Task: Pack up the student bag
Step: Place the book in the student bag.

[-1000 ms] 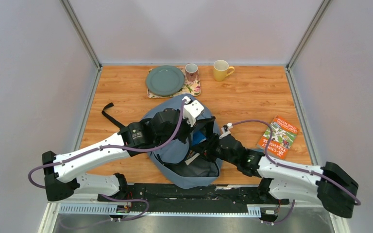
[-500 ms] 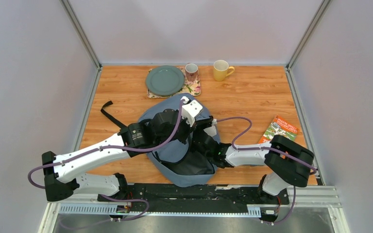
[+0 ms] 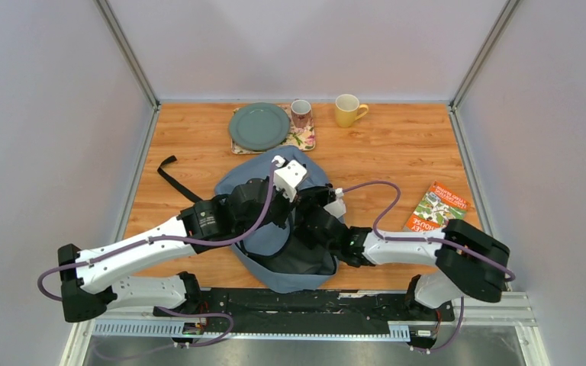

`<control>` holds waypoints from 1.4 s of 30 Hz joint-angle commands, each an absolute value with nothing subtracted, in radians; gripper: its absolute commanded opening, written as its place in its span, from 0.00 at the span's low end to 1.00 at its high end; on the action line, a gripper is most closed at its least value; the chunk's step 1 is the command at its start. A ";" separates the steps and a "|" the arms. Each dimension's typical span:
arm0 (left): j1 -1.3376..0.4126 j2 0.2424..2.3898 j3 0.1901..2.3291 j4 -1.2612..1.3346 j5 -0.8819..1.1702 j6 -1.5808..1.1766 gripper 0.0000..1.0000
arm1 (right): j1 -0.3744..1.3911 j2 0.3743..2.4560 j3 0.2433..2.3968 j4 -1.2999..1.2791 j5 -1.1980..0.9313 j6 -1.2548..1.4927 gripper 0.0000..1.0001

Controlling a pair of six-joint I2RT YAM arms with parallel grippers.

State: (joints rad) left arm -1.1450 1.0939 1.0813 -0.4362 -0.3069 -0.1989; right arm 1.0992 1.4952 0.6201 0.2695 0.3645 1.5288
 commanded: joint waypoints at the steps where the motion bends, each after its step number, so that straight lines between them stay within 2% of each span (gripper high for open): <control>1: -1.147 1.048 1.051 -0.382 -0.354 -0.213 0.00 | 1.103 1.346 0.621 0.074 0.405 1.402 0.87; 9: -1.147 1.039 1.034 -0.388 -0.368 -0.221 0.00 | 1.112 1.105 0.609 -0.139 0.419 1.237 0.87; 14: -1.147 1.032 1.019 -0.377 -0.338 -0.232 0.00 | 1.111 0.904 0.657 -0.398 0.454 1.031 0.87; 17: -1.147 1.037 1.014 -0.380 -0.261 -0.245 0.03 | 1.112 0.794 0.649 -0.543 0.475 1.058 0.87; 18: -1.147 1.038 1.014 -0.385 -0.229 -0.247 0.16 | 1.111 0.764 0.640 -0.634 0.507 1.084 0.87; 19: -1.147 1.040 1.012 -0.391 -0.194 -0.252 0.35 | 1.111 0.737 0.635 -0.685 0.524 1.107 0.87; 20: -1.147 1.039 1.005 -0.400 -0.125 -0.261 0.62 | 1.111 0.671 0.631 -0.730 0.544 1.158 0.87; 22: -1.147 1.026 1.000 -0.425 -0.056 -0.284 0.75 | 1.111 0.599 0.603 -0.856 0.603 1.216 0.87; 27: -1.147 0.892 0.911 -0.492 -0.152 -0.373 0.76 | 1.111 0.311 0.540 -1.028 0.712 1.385 0.87; 31: -1.147 0.732 0.844 -0.587 -0.502 -0.510 0.77 | 1.111 0.142 0.519 -1.051 0.749 1.391 0.90; 33: -1.146 0.713 0.827 -0.681 -0.590 -0.544 0.77 | 1.111 0.109 0.525 -1.058 0.743 1.376 0.90; 36: -1.138 0.727 0.834 -0.827 -0.684 -0.618 0.77 | 1.109 0.135 0.546 -1.062 0.700 1.333 0.90; 42: -1.098 0.804 0.905 -1.107 -0.617 -0.754 0.79 | 1.111 0.443 0.583 -1.016 0.569 1.255 0.93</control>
State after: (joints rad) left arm -1.1095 0.7807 0.8547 -0.8776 -0.5980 -0.6186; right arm 1.1057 0.2890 0.5411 -1.0576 0.6441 1.3060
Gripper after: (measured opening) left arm 0.783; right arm 0.917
